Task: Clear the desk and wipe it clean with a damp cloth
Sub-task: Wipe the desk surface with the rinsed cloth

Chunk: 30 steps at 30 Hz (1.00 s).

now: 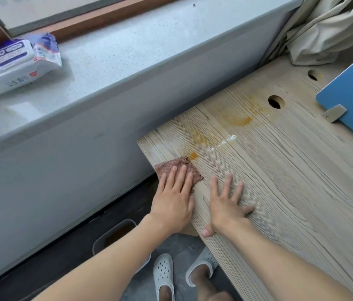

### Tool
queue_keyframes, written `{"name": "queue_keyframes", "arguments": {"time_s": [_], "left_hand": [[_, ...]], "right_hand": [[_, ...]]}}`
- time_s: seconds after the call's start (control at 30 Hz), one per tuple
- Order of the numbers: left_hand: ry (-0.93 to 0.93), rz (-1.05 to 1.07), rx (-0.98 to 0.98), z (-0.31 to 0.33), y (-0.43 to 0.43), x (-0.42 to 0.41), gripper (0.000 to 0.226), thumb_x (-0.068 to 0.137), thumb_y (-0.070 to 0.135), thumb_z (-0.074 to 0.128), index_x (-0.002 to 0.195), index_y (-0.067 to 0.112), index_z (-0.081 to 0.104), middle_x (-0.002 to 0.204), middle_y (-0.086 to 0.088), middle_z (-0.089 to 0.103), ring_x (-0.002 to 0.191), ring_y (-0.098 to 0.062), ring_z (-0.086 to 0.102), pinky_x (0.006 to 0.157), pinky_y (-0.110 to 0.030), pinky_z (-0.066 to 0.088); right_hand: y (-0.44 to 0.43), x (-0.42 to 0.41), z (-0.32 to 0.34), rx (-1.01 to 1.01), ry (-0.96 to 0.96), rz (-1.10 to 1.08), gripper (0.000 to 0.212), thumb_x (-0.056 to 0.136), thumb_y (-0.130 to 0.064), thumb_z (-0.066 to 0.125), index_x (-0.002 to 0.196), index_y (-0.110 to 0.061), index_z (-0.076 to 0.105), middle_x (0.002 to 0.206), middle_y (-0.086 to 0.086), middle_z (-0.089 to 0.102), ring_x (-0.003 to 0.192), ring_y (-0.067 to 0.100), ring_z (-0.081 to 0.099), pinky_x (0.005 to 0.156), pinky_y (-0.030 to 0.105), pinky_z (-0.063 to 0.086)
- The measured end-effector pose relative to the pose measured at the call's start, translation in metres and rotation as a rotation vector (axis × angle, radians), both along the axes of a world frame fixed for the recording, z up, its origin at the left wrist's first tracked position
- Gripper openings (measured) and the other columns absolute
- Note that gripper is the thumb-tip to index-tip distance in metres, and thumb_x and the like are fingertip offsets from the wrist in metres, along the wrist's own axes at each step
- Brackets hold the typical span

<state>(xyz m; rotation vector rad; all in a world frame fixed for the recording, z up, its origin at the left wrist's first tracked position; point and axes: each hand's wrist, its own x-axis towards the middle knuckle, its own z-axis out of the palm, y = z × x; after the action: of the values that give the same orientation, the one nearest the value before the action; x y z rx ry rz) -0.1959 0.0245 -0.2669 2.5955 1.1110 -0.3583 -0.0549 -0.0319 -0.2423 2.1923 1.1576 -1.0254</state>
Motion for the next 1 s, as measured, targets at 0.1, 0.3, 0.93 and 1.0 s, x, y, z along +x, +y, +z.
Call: {"name": "queue_keyframes", "arguments": {"time_s": [0.1, 0.3, 0.93, 1.0], "left_hand": [[-0.022, 0.007, -0.014, -0.001, 0.015, 0.001, 0.064, 0.101, 0.047, 0.006, 0.158, 0.023, -0.010, 0.165, -0.002, -0.018, 0.150, -0.023, -0.023, 0.123, -0.045, -0.009], [-0.014, -0.006, -0.047, 0.001, 0.023, 0.010, 0.065, 0.104, 0.045, 0.014, 0.157, 0.020, -0.013, 0.164, -0.003, -0.022, 0.149, -0.024, -0.026, 0.123, -0.045, -0.011], [-0.014, -0.065, -0.062, -0.002, 0.073, 0.035, 0.065, 0.103, 0.048, 0.012, 0.156, 0.024, -0.016, 0.163, 0.006, -0.023, 0.147, -0.014, -0.028, 0.121, -0.037, -0.015], [-0.025, -0.073, -0.064, -0.002, 0.067, 0.042, 0.067, 0.103, 0.050, 0.012, 0.156, 0.022, -0.017, 0.162, 0.005, -0.025, 0.147, -0.016, -0.030, 0.121, -0.038, -0.016]], "right_hand": [[0.001, 0.001, -0.001, -0.001, -0.001, -0.010, 0.158, 0.062, -0.047, 0.091, 0.145, -0.023, -0.041, 0.145, 0.019, -0.053, 0.138, 0.052, -0.036, 0.105, 0.082, 0.013], [-0.002, 0.002, 0.000, 0.021, 0.012, 0.018, 0.156, 0.061, -0.051, 0.089, 0.146, -0.025, -0.039, 0.149, 0.018, -0.049, 0.141, 0.051, -0.033, 0.107, 0.081, 0.015], [0.012, 0.053, -0.001, 0.153, 0.017, -0.200, 0.140, 0.068, -0.047, 0.087, 0.147, -0.050, -0.029, 0.152, 0.011, -0.046, 0.143, 0.050, -0.030, 0.103, 0.084, 0.016], [0.011, 0.054, -0.001, 0.156, 0.018, -0.202, 0.140, 0.068, -0.047, 0.087, 0.146, -0.051, -0.029, 0.152, 0.011, -0.047, 0.143, 0.050, -0.030, 0.103, 0.084, 0.016]]}}
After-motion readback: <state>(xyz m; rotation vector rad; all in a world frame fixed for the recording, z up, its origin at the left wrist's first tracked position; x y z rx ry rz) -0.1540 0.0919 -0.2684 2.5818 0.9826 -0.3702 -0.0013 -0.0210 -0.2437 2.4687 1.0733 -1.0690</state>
